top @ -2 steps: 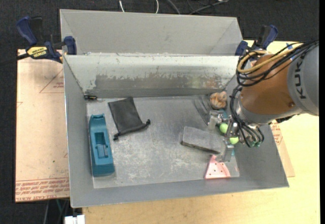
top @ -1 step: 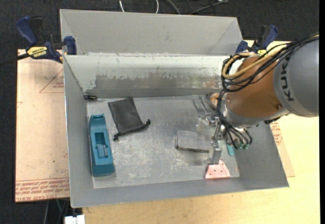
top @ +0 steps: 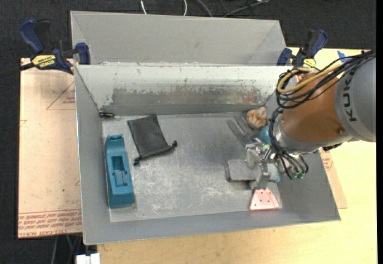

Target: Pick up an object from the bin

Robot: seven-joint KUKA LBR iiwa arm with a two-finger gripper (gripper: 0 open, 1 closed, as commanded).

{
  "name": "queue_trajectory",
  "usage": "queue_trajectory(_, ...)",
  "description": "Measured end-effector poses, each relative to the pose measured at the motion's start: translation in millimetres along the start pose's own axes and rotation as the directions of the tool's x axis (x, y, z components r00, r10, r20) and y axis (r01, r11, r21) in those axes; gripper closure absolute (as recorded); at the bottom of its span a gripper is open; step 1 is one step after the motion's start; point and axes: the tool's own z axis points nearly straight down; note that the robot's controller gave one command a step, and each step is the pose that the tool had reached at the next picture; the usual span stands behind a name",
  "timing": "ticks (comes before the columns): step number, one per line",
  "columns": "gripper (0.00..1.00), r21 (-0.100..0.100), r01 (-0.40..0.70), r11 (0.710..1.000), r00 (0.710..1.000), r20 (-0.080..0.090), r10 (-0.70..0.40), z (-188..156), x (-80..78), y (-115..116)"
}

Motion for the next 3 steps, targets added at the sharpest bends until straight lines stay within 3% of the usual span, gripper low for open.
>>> queue_trajectory(1, 1.0, 0.0, 0.0, 1.0, 1.0, 0.0, 0.0, -0.2, -0.1, 0.0)
queue_trajectory(2, 1.0, 0.0, 0.008, 1.0, 1.0, 0.002, -0.008, -18.9, -9.8, -4.3)
queue_trajectory(3, 1.0, -0.001, 0.027, 1.0, 1.0, -0.005, -0.027, -83.2, -2.0, -1.4)
